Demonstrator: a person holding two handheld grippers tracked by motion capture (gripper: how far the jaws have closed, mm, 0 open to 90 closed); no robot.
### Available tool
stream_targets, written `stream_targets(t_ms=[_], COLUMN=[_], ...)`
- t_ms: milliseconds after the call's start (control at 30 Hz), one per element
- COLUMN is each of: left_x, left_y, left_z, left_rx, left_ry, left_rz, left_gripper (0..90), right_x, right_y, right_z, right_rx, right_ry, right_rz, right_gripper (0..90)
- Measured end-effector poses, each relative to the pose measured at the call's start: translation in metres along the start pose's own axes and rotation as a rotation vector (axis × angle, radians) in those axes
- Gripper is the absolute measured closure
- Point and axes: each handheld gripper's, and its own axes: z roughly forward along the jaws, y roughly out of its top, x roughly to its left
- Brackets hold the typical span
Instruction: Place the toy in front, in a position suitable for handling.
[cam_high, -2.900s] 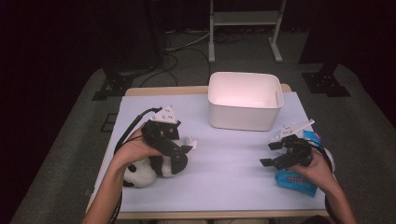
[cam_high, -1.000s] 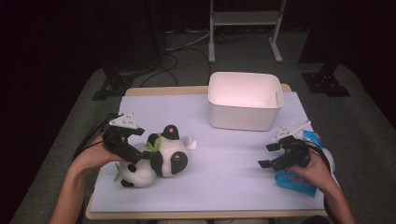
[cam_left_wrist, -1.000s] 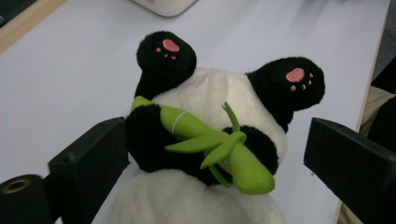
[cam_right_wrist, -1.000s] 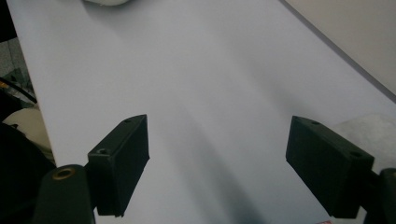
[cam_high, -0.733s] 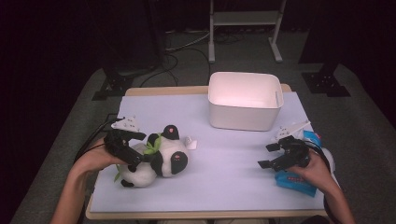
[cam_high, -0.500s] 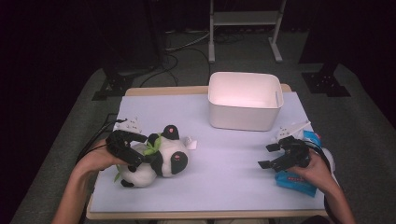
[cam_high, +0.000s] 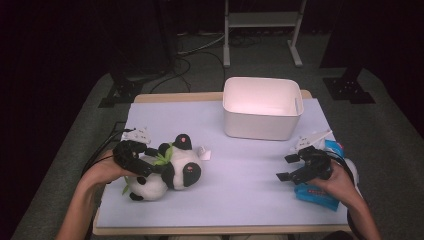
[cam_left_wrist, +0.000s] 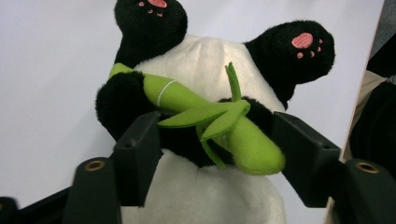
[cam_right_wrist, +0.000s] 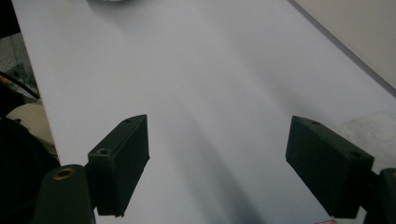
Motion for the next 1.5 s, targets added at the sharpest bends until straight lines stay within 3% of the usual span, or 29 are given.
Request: stream_targets(t_ms=[467,900,1433,1500], left_x=[0.0011,0.0028,0.0056,0.0055], left_y=[0.0,-0.0014,0.0052,0.0077], left_z=[-0.0021,-0.0039,-0.0072,-0.0076], left_rx=[-0.008,-0.001,0.0,-0.005], left_ry=[-0.038,-0.031,-0.007,-0.004], left_rz=[-0.024,-0.046,-0.045,-0.059], left_gripper=[58.2,72.0,75.1,75.3], right_x=[0.0005,0.0009,-0.0035,-0.0044], right_y=[0.0006,0.0007,-0.0014,-0.0018], right_z=[-0.001,0.0013,-0.0055,-0.0063], right_rx=[-0.001,0.007,-0.019,-0.022], right_ry=[-0.003,0.002,0.001,0.002], right_rz=[-0.008,-0.009,0.011,0.014], right_gripper=[20.2,20.1,20.1,20.1])
